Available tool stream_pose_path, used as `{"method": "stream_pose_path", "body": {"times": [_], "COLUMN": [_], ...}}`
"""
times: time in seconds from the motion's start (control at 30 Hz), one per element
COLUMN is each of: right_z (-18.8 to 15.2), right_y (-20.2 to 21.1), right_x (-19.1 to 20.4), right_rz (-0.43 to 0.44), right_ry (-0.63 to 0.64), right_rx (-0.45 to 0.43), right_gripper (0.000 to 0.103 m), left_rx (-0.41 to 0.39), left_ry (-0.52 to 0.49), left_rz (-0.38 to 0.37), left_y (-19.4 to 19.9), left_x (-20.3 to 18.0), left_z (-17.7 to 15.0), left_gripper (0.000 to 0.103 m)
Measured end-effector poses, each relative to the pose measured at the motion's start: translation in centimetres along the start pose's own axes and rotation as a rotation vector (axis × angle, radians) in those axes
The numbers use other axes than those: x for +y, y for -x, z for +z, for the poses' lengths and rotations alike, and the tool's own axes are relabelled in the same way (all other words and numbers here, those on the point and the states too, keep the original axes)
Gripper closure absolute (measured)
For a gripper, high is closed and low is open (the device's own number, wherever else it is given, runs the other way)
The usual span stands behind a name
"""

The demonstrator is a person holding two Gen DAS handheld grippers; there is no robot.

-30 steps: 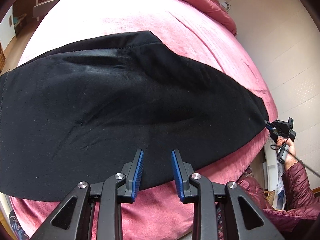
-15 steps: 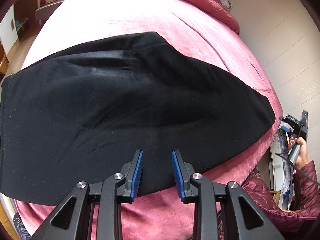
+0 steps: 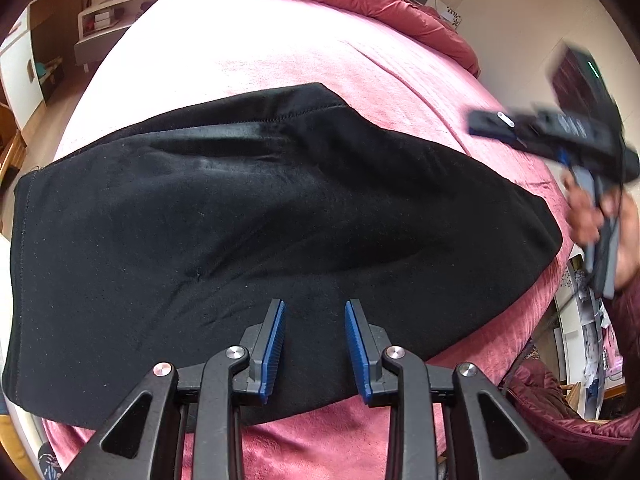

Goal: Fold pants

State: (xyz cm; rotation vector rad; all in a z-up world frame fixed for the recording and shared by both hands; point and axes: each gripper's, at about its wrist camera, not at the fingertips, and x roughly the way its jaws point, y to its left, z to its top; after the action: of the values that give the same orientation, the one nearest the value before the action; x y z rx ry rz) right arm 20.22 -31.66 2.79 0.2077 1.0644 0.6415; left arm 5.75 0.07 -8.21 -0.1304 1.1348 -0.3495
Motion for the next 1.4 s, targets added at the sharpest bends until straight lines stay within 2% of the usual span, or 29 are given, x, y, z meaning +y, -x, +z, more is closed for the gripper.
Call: {"method": "stream_pose_path", "body": {"times": [0.1, 0.23, 0.37, 0.47, 0.5, 0.53, 0.57, 0.6, 0.63, 0.7, 0.77, 0.87, 1.0, 1.17, 1.3, 1.4], "right_z": [2.4, 4.5, 4.7, 4.2, 4.1, 4.2, 4.4, 4.7, 5.1, 6.5, 7.0, 6.4, 6.2, 6.4, 6.0, 4.4], "right_y": [-4.2, -9.4, -13.6, -14.5, -14.7, -14.3, -14.4, -14.3, -13.9, -11.9, -12.0, -15.2, -16.1, -11.8, -7.7, -6.8], "right_x": [2.3, 3.4, 3.6, 4.7, 5.1, 5.7, 6.0, 6.4, 6.5, 5.8, 4.8, 4.4, 3.2, 2.5, 2.5, 3.2], "right_rz": [0.099, 0.145, 0.127, 0.166, 0.181, 0.182, 0.180, 0.160, 0.149, 0.197, 0.173, 0.059, 0.083, 0.072, 0.001, -0.072], "right_ry": [0.008, 0.017, 0.066, 0.110, 0.126, 0.140, 0.149, 0.158, 0.157, 0.091, 0.039, 0.039, -0.067, -0.078, -0.038, 0.076], "right_rx": [0.072, 0.186, 0.296, 0.344, 0.350, 0.344, 0.332, 0.313, 0.279, 0.177, 0.151, 0.221, 0.216, 0.115, 0.066, 0.099], "right_gripper": [0.073, 0.069, 0.063, 0.063, 0.066, 0.071, 0.086, 0.092, 0.092, 0.093, 0.094, 0.093, 0.092, 0.073, 0.074, 0.073], "left_rx": [-0.004, 0.001, -0.003, -0.003, -0.002, 0.000, 0.003, 0.005, 0.006, 0.007, 0.010, 0.034, 0.033, 0.012, -0.013, -0.029], "left_ry": [0.010, 0.031, 0.035, 0.040, 0.041, 0.042, 0.045, 0.048, 0.052, 0.060, 0.069, 0.103, 0.152, 0.157, 0.157, 0.169], "left_rz": [-0.003, -0.008, -0.011, -0.013, -0.014, -0.015, -0.014, -0.014, -0.015, -0.011, -0.011, -0.015, -0.042, -0.051, -0.036, -0.022], "left_y": [0.0, -0.1, -0.1, -0.3, -0.4, -0.4, -0.5, -0.7, -0.8, -1.2, -1.6, -2.4, -2.4, -1.8, -0.7, 0.4], "left_x": [0.6, 1.6, 2.2, 2.5, 2.6, 2.8, 2.8, 2.9, 3.0, 3.0, 3.2, 3.7, 4.5, 5.3, 6.3, 6.9], "left_z": [-0.1, -0.3, -0.3, -0.2, -0.2, -0.3, -0.3, -0.3, -0.3, -0.4, -0.2, 0.0, 0.1, -0.1, -0.3, -0.3], "left_gripper": [0.072, 0.072, 0.072, 0.072, 0.072, 0.072, 0.072, 0.072, 0.072, 0.072, 0.072, 0.072, 0.072, 0.072, 0.072, 0.071]}}
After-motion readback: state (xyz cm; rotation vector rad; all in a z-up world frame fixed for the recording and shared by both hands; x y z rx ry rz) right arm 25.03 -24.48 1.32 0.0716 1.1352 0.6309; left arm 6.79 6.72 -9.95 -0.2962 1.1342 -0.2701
